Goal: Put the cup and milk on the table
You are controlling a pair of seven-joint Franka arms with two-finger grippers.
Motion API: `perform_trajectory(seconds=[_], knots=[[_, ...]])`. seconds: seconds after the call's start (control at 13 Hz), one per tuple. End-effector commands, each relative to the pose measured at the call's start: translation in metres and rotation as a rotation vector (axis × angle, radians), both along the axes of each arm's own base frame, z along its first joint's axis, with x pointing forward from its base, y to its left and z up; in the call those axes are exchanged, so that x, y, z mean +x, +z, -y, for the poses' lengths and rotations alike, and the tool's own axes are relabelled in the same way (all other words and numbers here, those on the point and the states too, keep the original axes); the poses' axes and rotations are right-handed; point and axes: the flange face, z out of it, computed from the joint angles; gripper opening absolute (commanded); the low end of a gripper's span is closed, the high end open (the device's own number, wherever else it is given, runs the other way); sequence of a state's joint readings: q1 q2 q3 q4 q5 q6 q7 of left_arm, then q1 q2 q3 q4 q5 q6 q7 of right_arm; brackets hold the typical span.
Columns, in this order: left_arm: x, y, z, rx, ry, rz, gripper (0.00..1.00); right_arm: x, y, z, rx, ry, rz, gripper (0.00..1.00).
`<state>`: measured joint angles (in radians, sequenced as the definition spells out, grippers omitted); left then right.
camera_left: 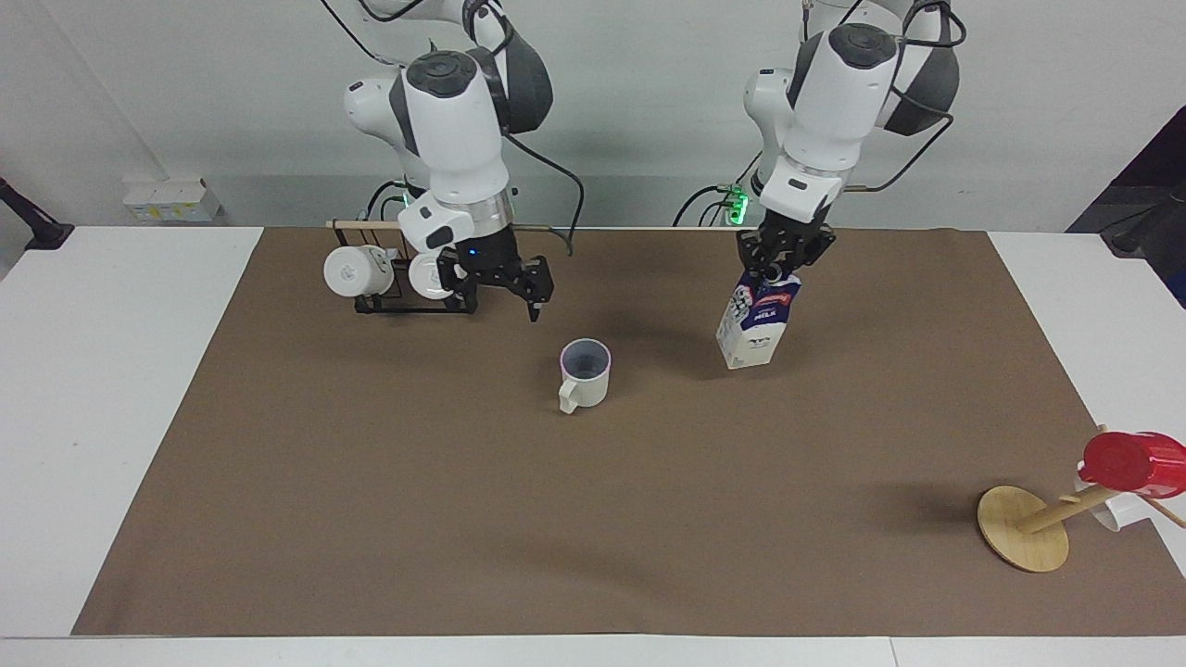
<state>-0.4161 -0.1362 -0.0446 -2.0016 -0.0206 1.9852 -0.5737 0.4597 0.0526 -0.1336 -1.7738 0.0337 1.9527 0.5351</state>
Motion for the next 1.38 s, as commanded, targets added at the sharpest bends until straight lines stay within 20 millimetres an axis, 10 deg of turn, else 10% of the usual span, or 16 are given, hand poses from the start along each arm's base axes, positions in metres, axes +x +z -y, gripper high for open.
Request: perform_trajectory(seconds=[0.0,0.92,1.15,1.31], knots=[[0.006,-0.023,0.047,-0.028,0.022,0.028,0.30,-0.009,0.026,0.058,-0.001,0.052,-0.019,1.00],[0.018,-0.057,0.107,-0.038,-0.006,0.040,0.31,-0.024,0.046,0.219,-0.018,0.078,-0.114,1.00],[0.017,-0.059,0.108,-0.034,-0.008,0.035,0.87,-0.021,0.072,0.223,-0.032,0.068,-0.072,1.00],[0.017,-0.056,0.109,-0.036,-0.009,0.037,1.00,-0.022,0.085,0.223,-0.033,0.072,-0.061,1.00]])
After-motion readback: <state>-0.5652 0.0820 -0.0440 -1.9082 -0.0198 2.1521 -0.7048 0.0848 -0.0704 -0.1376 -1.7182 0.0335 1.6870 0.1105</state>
